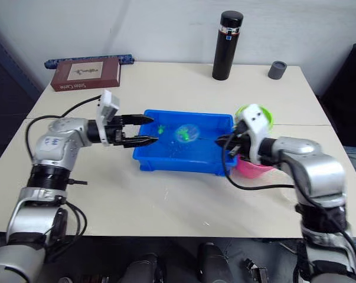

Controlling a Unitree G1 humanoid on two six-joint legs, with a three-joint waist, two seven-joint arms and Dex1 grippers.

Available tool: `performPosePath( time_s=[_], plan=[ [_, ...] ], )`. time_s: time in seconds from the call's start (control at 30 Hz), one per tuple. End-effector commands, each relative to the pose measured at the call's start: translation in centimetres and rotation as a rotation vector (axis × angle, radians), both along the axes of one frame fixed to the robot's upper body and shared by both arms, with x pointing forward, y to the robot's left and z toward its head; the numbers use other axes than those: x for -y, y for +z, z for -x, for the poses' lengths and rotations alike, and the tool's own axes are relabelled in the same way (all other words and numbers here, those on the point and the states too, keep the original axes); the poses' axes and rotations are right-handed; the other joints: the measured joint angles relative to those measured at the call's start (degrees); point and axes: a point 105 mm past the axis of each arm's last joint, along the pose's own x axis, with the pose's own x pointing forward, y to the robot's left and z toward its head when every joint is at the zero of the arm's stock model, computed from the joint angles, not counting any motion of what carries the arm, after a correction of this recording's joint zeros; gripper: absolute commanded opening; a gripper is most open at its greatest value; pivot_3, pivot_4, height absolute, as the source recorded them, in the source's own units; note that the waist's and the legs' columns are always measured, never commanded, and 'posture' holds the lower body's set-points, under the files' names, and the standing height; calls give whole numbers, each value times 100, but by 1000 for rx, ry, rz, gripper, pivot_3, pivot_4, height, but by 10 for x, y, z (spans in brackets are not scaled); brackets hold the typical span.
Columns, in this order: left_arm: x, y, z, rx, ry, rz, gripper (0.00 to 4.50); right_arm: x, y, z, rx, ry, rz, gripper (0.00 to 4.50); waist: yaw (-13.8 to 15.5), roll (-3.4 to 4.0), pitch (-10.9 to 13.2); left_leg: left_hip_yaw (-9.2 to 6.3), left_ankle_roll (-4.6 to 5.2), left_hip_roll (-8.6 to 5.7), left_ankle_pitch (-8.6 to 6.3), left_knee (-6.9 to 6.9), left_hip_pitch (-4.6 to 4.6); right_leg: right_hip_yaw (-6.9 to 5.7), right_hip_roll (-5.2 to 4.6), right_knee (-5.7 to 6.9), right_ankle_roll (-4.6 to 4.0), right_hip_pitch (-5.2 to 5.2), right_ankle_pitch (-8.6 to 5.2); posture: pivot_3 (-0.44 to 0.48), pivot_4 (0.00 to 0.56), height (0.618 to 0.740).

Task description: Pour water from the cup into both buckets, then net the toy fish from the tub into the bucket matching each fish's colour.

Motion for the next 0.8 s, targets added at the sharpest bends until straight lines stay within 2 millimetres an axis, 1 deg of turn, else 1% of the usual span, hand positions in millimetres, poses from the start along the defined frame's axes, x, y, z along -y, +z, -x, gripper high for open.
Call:
performPosePath(
  time_s=[0.03, 0.17, 0.23, 0.33, 0.47, 0.57, 0.6, 0.63, 0.7, 0.73, 0.77, 0.8],
  plan=[
    [16, 13, -7, 60, -4, 45, 4461, 25, 33, 13, 114, -107, -18, 0, 4, 0, 0, 1, 0, 0, 0, 1, 0, 1, 1, 0, 0, 0, 0, 0, 150, 740],
    [33, 13, -10, 90, -34, 50, 4461, 56, 54, 18, 193, -251, -2, 0, -6, 0, 0, 4, 0, 0, 0, 1, 4, 7, 16, 1, 3, 0, 2, 0, 150, 740],
    [38, 14, -10, 101, -47, 50, 4461, 67, 61, 18, 223, -299, 19, 0, 1, 1, 0, 8, -1, 2, 0, -2, 7, 12, 35, 1, 3, 0, 2, 0, 150, 740],
    [42, 19, -13, 118, -47, 62, 4461, 84, 62, 13, 283, -359, 168, 0, 9, 1, 0, 12, 0, 1, 0, -4, 8, 15, 37, 0, 4, 0, 2, 0, 150, 740],
    [44, 22, -15, 131, -50, 62, 4461, 101, 55, -1, 393, -395, 476, 0, 14, 1, 0, 18, 0, -1, 0, -4, 7, 20, 43, -8, 10, 0, 5, 0, 150, 740],
    [42, 22, -15, 136, -48, 61, 4461, 110, 49, -12, 549, -361, 836, 0, 6, 1, 0, 24, 0, -2, 0, -5, 10, 24, 44, -7, 11, 0, 6, 0, 150, 740],
    [41, 22, -14, 138, -47, 61, 4461, 109, 48, -15, 611, -315, 968, 0, 0, 1, 0, 26, 0, -1, 0, -5, 12, 24, 44, -7, 11, 0, 6, 0, 150, 740],
    [40, 21, -14, 138, -43, 62, 4461, 107, 46, -17, 692, -249, 1136, 0, -7, 2, 0, 28, 0, 0, 0, -5, 12, 26, 44, -7, 11, -1, 6, 0, 150, 740],
    [39, 21, -14, 140, -37, 62, 4461, 99, 40, -19, 833, -89, 1389, 0, -11, 2, 1, 27, -1, 4, 1, -8, 13, 30, 43, -7, 11, -3, 6, 0, 150, 740],
    [38, 21, -14, 141, -34, 62, 4461, 95, 36, -19, 881, -10, 1471, 0, -18, 3, 1, 27, -1, 6, 1, -7, 13, 30, 43, -7, 11, -3, 6, 0, 150, 740],
    [37, 21, -14, 141, -31, 61, 4461, 91, 27, -19, 907, 84, 1551, 0, -23, 3, 1, 28, -2, 7, 1, -7, 13, 33, 39, -7, 11, -5, 6, 0, 150, 740],
    [37, 21, -15, 142, -29, 61, 4461, 92, 20, -19, 892, 135, 1591, 0, -27, 3, 1, 28, -3, 12, 2, -7, 14, 32, 34, -9, 10, -4, 6, 0, 150, 740]
  ],
)
